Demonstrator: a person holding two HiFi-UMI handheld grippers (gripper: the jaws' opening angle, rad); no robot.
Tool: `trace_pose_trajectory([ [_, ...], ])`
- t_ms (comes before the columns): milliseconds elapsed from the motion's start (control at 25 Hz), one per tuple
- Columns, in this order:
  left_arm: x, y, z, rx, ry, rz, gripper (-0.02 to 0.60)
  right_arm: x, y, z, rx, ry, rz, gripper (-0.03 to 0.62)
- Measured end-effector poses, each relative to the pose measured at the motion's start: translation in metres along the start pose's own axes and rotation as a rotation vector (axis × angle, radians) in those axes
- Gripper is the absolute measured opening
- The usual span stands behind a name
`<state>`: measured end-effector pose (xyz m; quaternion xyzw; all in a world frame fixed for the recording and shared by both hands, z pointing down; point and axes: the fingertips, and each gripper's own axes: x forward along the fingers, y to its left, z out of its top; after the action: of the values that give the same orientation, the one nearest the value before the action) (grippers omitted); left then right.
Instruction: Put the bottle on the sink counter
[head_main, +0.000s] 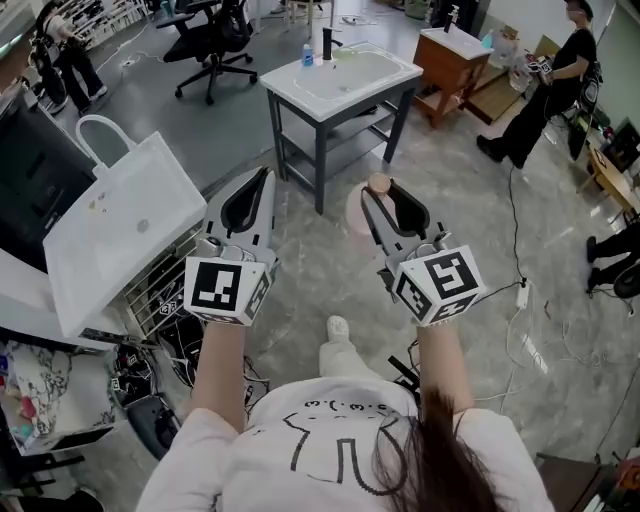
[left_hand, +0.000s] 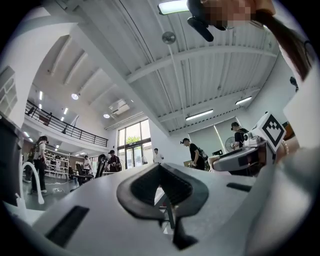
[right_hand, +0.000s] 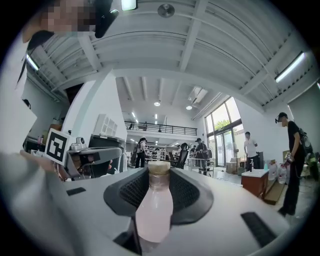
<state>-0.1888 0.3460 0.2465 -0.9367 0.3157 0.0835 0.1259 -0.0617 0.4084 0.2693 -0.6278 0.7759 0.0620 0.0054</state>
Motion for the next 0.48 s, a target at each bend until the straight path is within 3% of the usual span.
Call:
trace_pose_trajectory([
  [480,0.143,0.040,-0.023,0.028,0.006,0.111,0.009,0.113,-0.123,-0.005,-0.008,0.003,0.119,0.140],
])
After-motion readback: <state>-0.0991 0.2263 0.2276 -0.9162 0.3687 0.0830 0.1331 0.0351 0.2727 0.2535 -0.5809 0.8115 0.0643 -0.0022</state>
